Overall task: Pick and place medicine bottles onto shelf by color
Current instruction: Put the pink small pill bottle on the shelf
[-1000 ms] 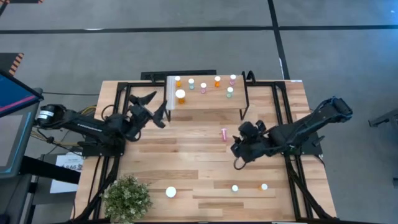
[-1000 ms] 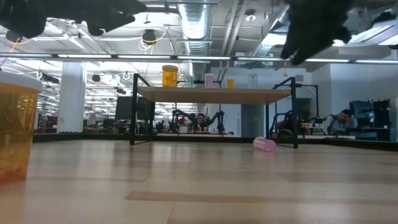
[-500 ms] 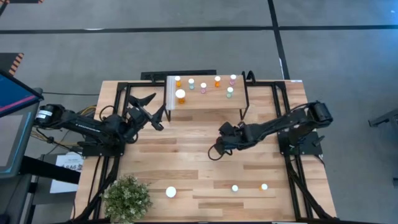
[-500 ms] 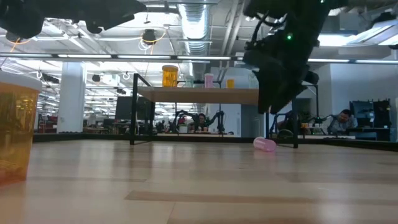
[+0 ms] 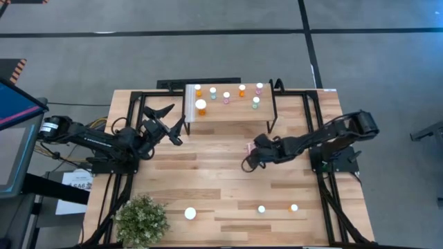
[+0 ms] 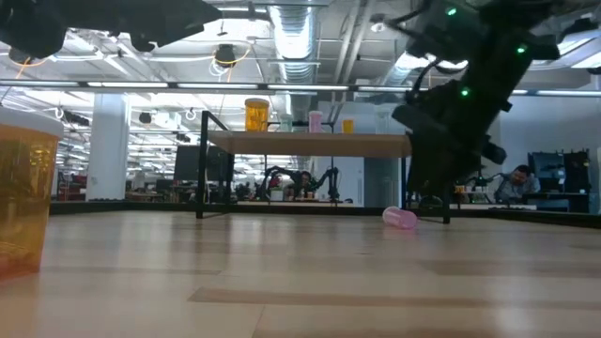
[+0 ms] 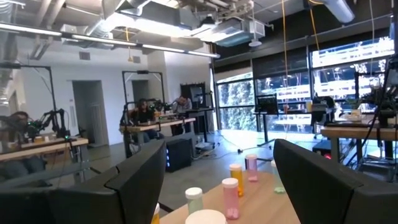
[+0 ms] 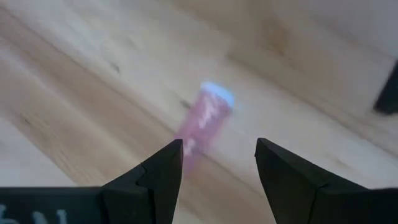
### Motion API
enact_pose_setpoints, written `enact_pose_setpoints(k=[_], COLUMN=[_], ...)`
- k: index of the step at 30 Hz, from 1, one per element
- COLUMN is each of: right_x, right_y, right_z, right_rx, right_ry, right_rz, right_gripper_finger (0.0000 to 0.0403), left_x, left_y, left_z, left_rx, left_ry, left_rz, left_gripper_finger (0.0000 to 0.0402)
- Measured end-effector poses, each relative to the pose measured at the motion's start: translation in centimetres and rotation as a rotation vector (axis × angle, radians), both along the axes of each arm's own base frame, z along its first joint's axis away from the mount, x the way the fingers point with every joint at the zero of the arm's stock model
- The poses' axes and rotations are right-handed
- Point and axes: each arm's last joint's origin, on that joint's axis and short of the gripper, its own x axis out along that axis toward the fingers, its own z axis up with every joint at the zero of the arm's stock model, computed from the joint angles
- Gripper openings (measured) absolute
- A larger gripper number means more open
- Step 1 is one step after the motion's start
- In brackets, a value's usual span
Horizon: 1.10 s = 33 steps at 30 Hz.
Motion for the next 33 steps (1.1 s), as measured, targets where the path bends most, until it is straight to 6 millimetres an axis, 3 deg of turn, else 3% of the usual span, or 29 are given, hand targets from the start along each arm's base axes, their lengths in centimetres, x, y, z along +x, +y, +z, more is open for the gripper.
enact_pose_setpoints(k=[4, 9, 25, 33], right_x=[-0.8, -0.4, 1.0, 1.9], right_y=[-0.7, -1.5, -3.1, -3.2], right_z=[0.1, 0.0, -3.2, -3.5], right_rx=[-0.001, -0.031, 0.108, 0.102], right_ry=[-0.168, -0.221, -0.17, -0.096], right_rz=[-0.008, 0.009, -0.019, 0.038], right_gripper_finger=[0.0224, 0.0224, 0.0222, 0.0194], left_x=[0.0, 0.0, 0.1, 0.1], left_y=[0.1, 0.1, 0.0, 0.0], left_z=[0.0, 0.0, 0.1, 0.1], left_rx=[-0.006, -0.014, 0.0, 0.005], left_ry=[-0.007, -0.018, -0.017, -0.011], left_rz=[0.002, -0.01, -0.033, -0.03], left_gripper_finger=[0.0288, 0.0288, 0.0288, 0.0288])
